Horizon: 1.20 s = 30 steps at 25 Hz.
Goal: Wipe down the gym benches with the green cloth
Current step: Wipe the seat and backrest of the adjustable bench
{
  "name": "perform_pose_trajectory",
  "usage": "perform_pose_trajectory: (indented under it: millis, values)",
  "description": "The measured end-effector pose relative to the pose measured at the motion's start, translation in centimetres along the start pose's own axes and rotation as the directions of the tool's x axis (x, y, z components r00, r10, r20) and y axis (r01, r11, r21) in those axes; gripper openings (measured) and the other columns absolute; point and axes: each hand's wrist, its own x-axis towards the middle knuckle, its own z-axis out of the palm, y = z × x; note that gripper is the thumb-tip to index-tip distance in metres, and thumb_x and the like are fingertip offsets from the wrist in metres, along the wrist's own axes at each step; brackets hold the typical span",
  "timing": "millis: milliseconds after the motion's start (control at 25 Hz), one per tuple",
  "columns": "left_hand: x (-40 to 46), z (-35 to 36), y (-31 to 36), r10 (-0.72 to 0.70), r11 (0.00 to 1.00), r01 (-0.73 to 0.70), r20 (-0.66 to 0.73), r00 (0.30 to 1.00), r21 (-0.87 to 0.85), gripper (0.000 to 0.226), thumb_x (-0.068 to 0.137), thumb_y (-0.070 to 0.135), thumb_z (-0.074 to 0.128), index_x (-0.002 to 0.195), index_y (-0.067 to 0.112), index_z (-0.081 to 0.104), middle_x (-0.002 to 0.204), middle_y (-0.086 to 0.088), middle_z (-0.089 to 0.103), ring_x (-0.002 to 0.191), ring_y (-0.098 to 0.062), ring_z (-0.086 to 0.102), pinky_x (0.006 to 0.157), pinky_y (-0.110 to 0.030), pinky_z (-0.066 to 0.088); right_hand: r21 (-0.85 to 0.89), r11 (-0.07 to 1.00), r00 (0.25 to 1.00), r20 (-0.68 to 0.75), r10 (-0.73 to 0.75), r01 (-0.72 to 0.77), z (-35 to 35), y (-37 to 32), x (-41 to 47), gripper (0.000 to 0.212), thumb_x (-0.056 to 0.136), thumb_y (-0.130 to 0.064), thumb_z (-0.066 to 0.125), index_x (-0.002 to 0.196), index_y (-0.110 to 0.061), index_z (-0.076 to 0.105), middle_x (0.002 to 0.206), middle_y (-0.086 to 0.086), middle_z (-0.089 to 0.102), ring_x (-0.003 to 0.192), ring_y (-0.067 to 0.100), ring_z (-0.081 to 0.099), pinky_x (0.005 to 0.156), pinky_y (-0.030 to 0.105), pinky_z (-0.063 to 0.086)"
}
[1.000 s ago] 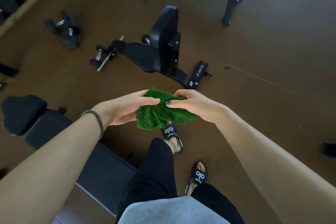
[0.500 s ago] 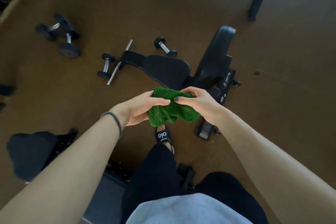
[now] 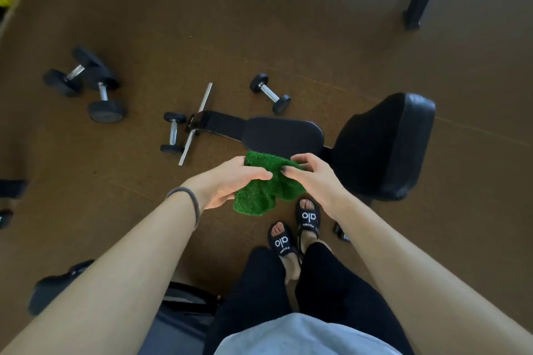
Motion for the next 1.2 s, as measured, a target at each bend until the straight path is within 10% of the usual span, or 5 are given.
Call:
perform_pose_trajectory:
  millis: [280,480,800,1000,1200]
  values:
    - [8.6,-5.6,2.5,0.152,0.968,-0.101,-0.214,0.965,0.229,0.019,0.098,0.03,0.065,0.115,0.022,0.061,0.111,-0.005,0.071,0.103,-0.025,0.069,0.099,-0.048,0.053,0.141,0.98,0.972,-0.17,0.162,-0.139,1.7,1.3,7.6,0.053,0.104,-0.033,0.057,0.154,-0.031,0.041,0.145,-0.001,0.054,0.136,0.021,0.05,0.116,0.047,0.041]
    - [16.3,-9.6,3.1,0.297,0.841,-0.168,-0.178,0.938,0.515,0.014,0.103,0.027,0.056,0.095,0.019,0.048,0.1,-0.009,0.061,0.084,-0.02,0.06,0.064,-0.032,0.044,0.313,0.94,0.91,-0.338,0.242,-0.134,5.6,2.8,13.9,0.052,0.104,-0.038,0.055,0.153,-0.029,0.04,0.151,0.002,0.05,0.138,0.024,0.049,0.115,0.049,0.042]
    - [29.4,-12.6,1.4,0.592,0.607,-0.396,-0.059,0.804,0.689,0.019,0.104,0.017,0.048,0.115,0.021,0.033,0.109,-0.009,0.059,0.084,-0.018,0.059,0.062,-0.033,0.044,0.318,0.948,0.729,-0.642,0.237,-0.028,10.2,11.5,23.9,0.053,0.106,-0.047,0.047,0.154,-0.026,0.041,0.15,-0.002,0.052,0.137,0.02,0.049,0.101,0.032,0.037]
    - [41.4,-9.6,-3.8,0.784,-0.119,-0.549,0.417,0.459,0.827,0.05,0.093,0.017,0.058,0.14,0.011,0.042,0.144,-0.016,0.051,0.127,-0.036,0.051,0.108,-0.054,0.042,0.15,0.987,0.397,-0.904,0.161,-0.06,8.7,20.3,33.2,0.057,0.106,-0.051,0.035,0.158,-0.028,0.035,0.163,0.002,0.038,0.151,0.022,0.031,0.124,0.047,0.025]
    - [50.6,-8.1,-11.0,0.605,-0.38,-0.426,0.569,0.556,0.821,0.091,0.096,0.067,0.034,0.164,0.021,-0.006,0.171,-0.006,-0.014,0.158,-0.025,-0.015,0.129,-0.047,-0.003,0.182,0.983,0.119,-0.977,0.178,0.019,9.3,25.6,40.7,0.057,0.107,-0.049,0.024,0.159,-0.03,0.035,0.16,-0.003,0.04,0.148,0.021,0.032,0.117,0.042,0.028]
